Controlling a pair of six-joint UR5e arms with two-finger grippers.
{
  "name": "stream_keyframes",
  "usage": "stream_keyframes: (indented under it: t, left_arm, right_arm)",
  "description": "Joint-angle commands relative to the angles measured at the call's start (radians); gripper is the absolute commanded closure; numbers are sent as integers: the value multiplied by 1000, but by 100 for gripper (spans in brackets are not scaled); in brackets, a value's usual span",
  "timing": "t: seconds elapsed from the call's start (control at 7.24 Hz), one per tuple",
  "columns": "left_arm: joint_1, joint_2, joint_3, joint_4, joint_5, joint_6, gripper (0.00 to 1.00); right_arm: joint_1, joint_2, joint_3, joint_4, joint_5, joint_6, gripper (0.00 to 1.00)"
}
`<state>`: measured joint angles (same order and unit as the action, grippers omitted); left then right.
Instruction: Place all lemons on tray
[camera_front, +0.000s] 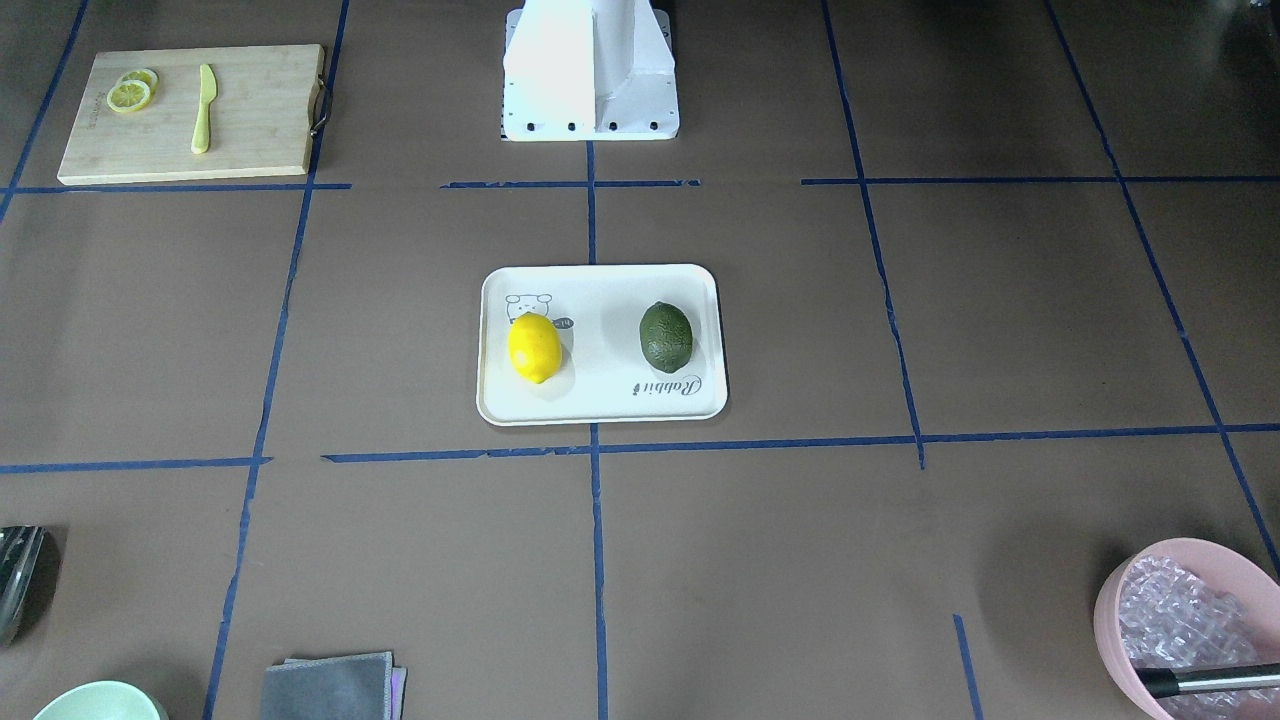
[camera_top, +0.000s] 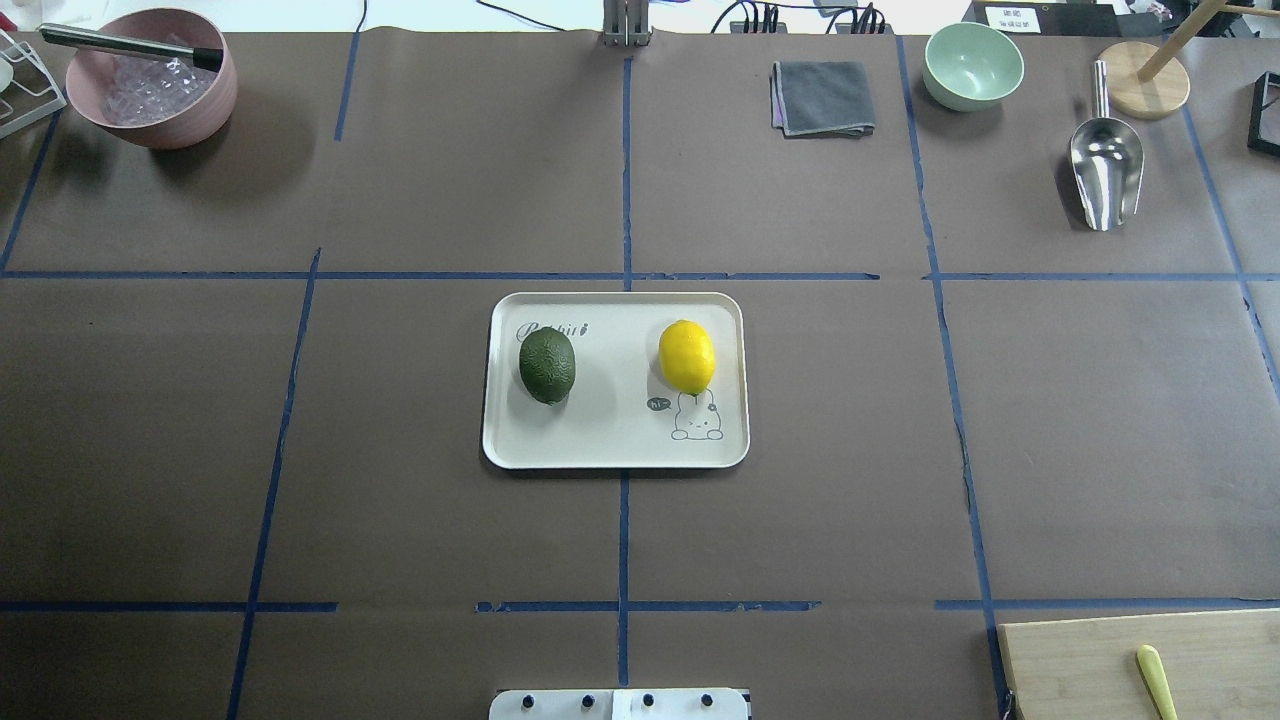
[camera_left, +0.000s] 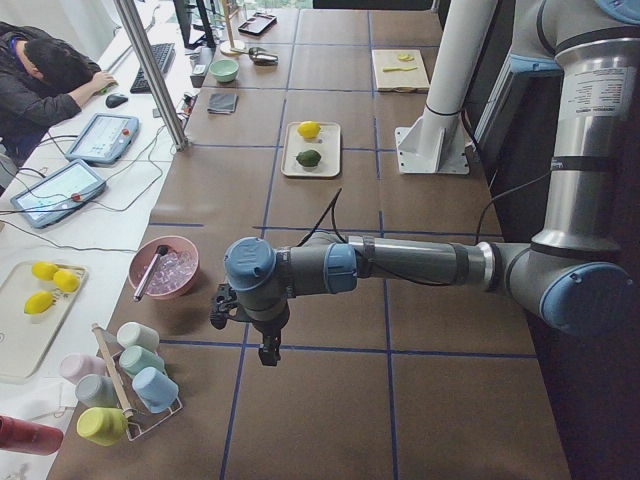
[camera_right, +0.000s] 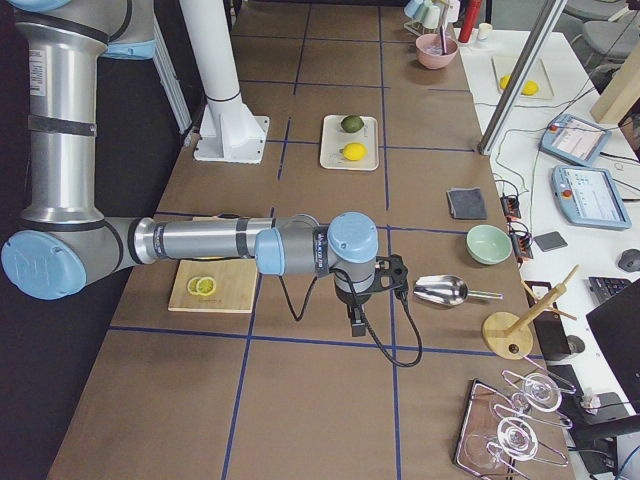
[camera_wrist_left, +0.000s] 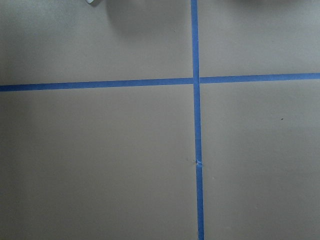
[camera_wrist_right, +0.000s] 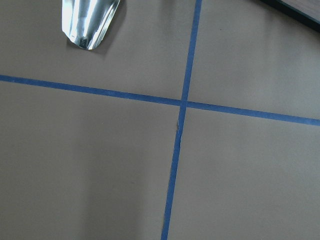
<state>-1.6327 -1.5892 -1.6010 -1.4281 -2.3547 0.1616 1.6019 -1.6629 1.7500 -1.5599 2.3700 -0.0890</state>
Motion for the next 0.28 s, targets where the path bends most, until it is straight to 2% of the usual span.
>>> stream_keyframes:
  t: [0.0,0.14]
  left_arm:
    - [1,0,33,-46,0,-1,0]
    - [1,0,33,-46,0,-1,0]
  right_arm:
    - [0,0,0,0,0,0,0]
    - [0,0,2,0,0,2,0]
